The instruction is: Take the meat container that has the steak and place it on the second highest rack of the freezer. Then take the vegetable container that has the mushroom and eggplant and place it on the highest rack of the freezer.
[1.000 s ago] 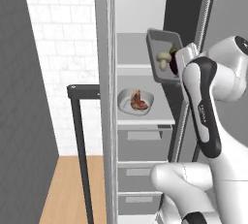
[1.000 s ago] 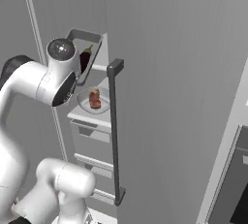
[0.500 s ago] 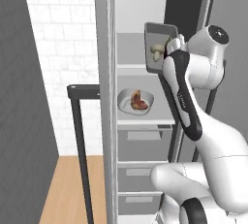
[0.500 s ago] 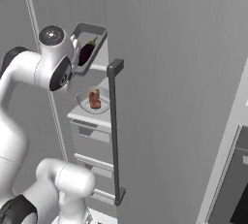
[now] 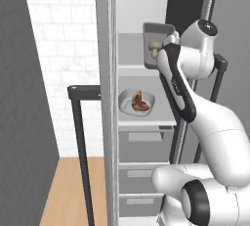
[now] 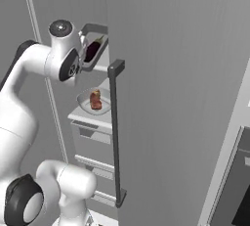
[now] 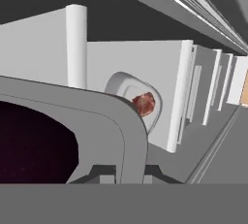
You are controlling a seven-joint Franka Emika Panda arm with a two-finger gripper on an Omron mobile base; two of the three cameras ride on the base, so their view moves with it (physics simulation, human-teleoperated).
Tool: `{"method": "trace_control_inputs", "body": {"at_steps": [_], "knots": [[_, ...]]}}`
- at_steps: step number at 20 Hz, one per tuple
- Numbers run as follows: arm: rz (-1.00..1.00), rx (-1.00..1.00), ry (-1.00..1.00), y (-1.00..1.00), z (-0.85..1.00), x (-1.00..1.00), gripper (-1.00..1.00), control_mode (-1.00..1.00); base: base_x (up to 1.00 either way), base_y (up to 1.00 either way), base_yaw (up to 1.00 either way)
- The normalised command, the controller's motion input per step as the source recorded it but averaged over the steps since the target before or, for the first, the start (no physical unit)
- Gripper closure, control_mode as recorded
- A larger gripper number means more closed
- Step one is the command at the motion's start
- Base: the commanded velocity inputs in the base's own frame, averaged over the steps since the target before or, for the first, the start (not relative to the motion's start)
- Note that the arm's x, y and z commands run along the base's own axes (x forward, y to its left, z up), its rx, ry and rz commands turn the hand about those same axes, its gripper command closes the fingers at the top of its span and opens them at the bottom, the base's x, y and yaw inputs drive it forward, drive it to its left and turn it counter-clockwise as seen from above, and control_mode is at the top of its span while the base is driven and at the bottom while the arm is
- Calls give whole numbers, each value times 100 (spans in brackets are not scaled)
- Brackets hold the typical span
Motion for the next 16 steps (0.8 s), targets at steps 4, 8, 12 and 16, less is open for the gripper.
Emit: {"method": "trace_control_inputs", "body": {"at_steps": [4, 8, 12, 16], "knots": [[0, -6, 0, 0, 0, 48, 100, -100, 0, 0, 0], [0, -4, 0, -13, 0, 46, 100, -100, 0, 0, 0], [0, -4, 0, -2, 0, 54, 100, -100, 0, 0, 0], [0, -2, 2, -7, -4, 49, 100, -100, 0, 0, 0]]}}
